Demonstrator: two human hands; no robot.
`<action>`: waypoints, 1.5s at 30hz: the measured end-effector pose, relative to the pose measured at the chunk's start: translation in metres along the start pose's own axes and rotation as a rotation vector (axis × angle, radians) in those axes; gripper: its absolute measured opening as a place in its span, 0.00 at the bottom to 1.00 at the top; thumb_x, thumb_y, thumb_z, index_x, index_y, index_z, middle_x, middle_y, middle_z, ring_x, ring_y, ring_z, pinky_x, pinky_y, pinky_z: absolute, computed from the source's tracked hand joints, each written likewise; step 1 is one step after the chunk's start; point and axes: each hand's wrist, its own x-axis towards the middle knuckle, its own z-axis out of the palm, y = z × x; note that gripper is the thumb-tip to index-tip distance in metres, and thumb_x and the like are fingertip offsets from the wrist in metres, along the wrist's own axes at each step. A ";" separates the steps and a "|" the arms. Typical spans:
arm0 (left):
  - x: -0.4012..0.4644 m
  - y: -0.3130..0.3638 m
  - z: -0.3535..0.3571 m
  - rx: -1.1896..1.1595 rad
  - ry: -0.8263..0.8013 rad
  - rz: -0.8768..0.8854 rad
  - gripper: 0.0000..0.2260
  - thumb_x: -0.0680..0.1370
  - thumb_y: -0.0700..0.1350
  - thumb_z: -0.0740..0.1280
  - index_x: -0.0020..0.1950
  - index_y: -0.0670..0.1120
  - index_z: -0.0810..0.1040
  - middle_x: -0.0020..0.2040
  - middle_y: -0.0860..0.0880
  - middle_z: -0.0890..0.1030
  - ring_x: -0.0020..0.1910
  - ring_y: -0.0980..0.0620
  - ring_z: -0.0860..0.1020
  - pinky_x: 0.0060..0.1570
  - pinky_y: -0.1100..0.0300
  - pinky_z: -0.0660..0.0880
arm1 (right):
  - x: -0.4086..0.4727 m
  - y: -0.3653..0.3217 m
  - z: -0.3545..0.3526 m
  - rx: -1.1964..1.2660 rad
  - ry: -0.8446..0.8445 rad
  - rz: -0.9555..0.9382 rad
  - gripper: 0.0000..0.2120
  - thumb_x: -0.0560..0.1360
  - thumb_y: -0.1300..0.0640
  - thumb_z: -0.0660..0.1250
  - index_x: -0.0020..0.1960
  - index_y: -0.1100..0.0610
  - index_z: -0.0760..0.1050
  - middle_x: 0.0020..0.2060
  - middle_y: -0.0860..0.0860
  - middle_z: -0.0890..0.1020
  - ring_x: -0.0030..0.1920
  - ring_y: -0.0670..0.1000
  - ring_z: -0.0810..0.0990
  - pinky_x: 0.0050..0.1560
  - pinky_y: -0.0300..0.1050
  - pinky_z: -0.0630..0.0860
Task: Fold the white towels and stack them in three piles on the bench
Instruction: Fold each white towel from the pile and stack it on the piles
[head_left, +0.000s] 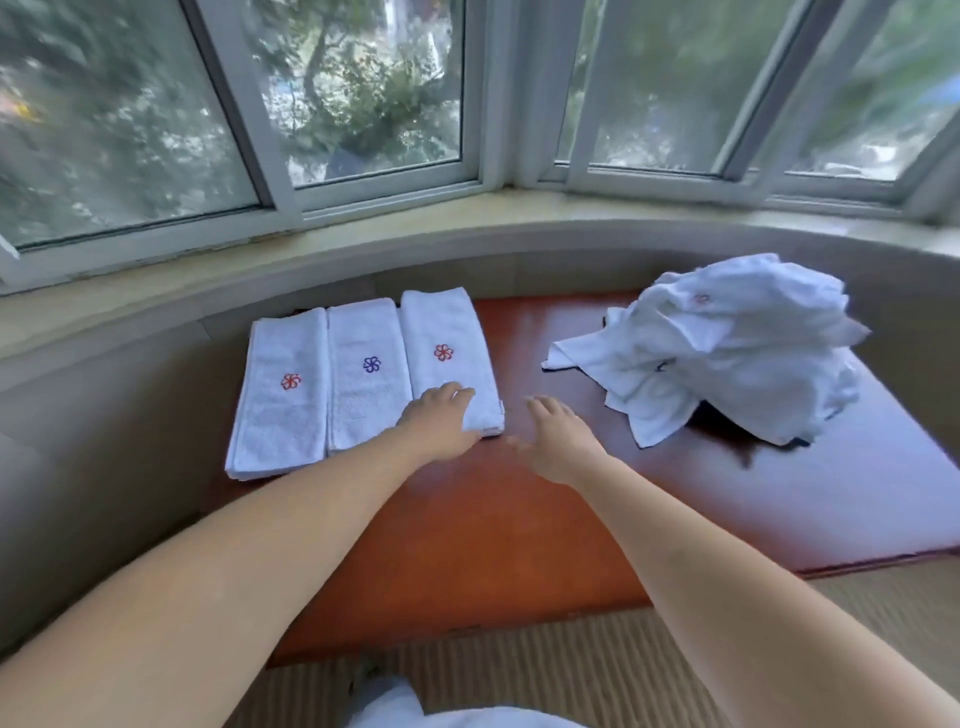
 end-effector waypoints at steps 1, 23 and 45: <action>0.003 0.023 -0.007 -0.004 0.018 0.029 0.33 0.82 0.57 0.64 0.82 0.48 0.57 0.82 0.47 0.57 0.79 0.43 0.59 0.74 0.47 0.63 | -0.010 0.016 -0.015 0.008 0.026 0.026 0.33 0.80 0.44 0.65 0.80 0.54 0.60 0.79 0.52 0.63 0.78 0.56 0.62 0.75 0.52 0.62; 0.191 0.277 -0.024 -0.139 -0.094 0.402 0.27 0.80 0.50 0.64 0.79 0.49 0.65 0.78 0.50 0.64 0.77 0.46 0.62 0.73 0.46 0.66 | -0.034 0.265 -0.153 0.095 0.051 0.461 0.29 0.82 0.45 0.61 0.81 0.51 0.61 0.77 0.50 0.65 0.74 0.54 0.69 0.69 0.48 0.68; 0.352 0.358 0.000 -0.466 -0.089 0.037 0.11 0.81 0.48 0.61 0.60 0.51 0.79 0.56 0.54 0.82 0.53 0.52 0.79 0.53 0.55 0.78 | 0.121 0.454 -0.215 -0.015 -0.057 0.205 0.18 0.81 0.50 0.63 0.70 0.47 0.74 0.69 0.47 0.75 0.64 0.53 0.76 0.60 0.48 0.76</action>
